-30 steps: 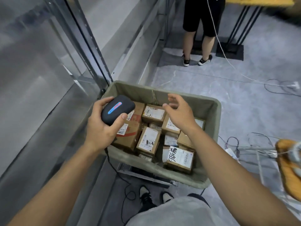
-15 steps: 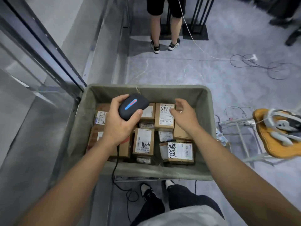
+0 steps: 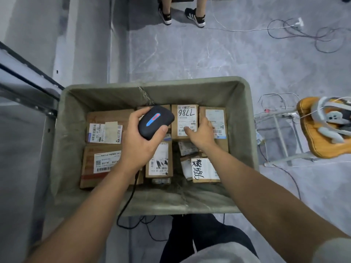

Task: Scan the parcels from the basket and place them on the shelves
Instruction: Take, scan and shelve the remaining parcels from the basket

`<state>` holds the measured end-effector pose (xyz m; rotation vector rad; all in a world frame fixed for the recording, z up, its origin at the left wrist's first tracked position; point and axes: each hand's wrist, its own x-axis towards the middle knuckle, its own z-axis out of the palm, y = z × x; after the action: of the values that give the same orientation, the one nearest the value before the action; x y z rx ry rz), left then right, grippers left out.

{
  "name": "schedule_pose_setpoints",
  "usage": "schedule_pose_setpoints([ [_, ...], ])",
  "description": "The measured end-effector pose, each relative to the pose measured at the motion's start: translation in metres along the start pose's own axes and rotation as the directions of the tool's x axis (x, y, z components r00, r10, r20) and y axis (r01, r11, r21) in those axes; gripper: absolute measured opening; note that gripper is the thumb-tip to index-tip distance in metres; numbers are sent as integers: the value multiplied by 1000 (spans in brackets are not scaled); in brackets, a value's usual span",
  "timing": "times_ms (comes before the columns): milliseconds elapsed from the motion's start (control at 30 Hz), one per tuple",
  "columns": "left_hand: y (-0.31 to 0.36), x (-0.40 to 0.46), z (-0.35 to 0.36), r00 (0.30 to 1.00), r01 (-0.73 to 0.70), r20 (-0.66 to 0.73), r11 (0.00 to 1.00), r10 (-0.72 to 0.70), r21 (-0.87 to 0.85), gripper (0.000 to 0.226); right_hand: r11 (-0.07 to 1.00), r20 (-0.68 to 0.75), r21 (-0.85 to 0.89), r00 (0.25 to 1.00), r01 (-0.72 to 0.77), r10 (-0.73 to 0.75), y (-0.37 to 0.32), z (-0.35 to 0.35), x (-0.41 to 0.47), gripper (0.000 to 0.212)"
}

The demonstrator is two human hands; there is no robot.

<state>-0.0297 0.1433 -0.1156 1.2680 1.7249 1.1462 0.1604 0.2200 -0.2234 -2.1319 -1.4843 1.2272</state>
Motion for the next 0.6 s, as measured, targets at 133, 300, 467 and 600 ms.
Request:
schedule_pose_setpoints([
  [133, -10, 6, 2, 999, 32, 5, 999, -32, 11, 62, 1000, -18, -30, 1000, 3, -3, 2, 19, 11, 85],
  [300, -20, 9, 3, 998, 61, -2, 998, -61, 1, 59, 990, -56, -137, 998, -10, 3, -2, 43, 12, 117],
  [467, -24, 8, 3, 998, 57, -2, 998, -57, 3, 60, 957, -125, -285, 992, -52, 17, -10, 61, 8, 138],
  [600, -27, 6, 3, 998, 67, 4, 998, -67, 3, 60, 946, -146, -319, 989, -58, 12, -11, 65, 7, 144],
])
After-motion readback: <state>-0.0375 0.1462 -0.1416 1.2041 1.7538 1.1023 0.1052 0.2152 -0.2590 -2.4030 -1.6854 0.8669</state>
